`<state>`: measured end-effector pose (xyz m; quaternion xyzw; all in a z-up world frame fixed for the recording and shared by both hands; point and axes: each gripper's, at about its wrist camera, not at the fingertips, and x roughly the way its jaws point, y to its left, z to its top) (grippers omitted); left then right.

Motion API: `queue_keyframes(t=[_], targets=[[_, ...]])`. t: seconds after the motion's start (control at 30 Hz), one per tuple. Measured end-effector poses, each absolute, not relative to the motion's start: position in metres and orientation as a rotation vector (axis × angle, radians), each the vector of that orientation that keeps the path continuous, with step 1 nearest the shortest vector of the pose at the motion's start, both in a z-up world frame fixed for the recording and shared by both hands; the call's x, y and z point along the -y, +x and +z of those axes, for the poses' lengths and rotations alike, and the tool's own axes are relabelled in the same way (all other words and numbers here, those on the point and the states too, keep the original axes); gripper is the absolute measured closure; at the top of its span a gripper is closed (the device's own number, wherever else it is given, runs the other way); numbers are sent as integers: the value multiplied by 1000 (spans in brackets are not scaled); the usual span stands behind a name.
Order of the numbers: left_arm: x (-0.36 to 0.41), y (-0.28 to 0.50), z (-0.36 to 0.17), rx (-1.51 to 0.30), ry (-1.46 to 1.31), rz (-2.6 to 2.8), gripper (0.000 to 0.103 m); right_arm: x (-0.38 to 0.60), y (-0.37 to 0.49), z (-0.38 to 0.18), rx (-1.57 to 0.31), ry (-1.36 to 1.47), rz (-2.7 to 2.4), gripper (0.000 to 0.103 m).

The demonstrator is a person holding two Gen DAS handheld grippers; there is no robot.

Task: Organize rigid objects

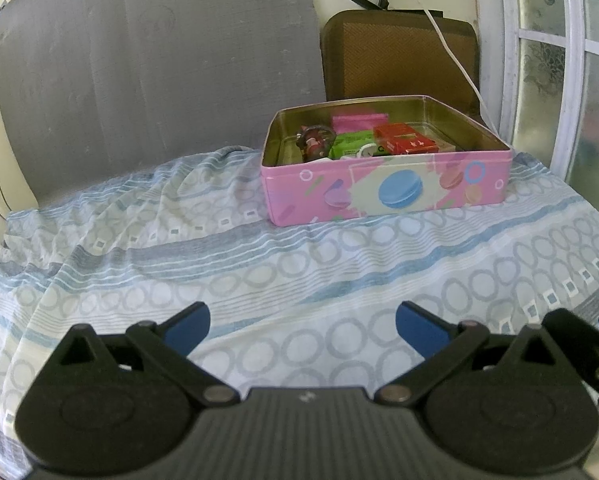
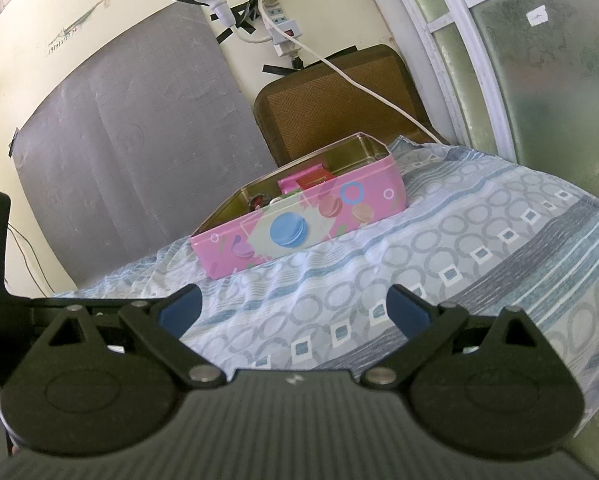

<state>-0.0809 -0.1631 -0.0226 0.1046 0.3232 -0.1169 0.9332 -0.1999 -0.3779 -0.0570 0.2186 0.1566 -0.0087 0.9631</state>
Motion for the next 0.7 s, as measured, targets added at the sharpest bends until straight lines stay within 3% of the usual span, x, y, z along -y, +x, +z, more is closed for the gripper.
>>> queue_keyframes(t=[0.5,0.7], targets=[[163,-80,-25,-680,197,-246,0,377,-200,-57,-318,442,-18,3],[165,-90,-18,-609,215,-290,0,372,-201,-57,-310,402,-10,5]])
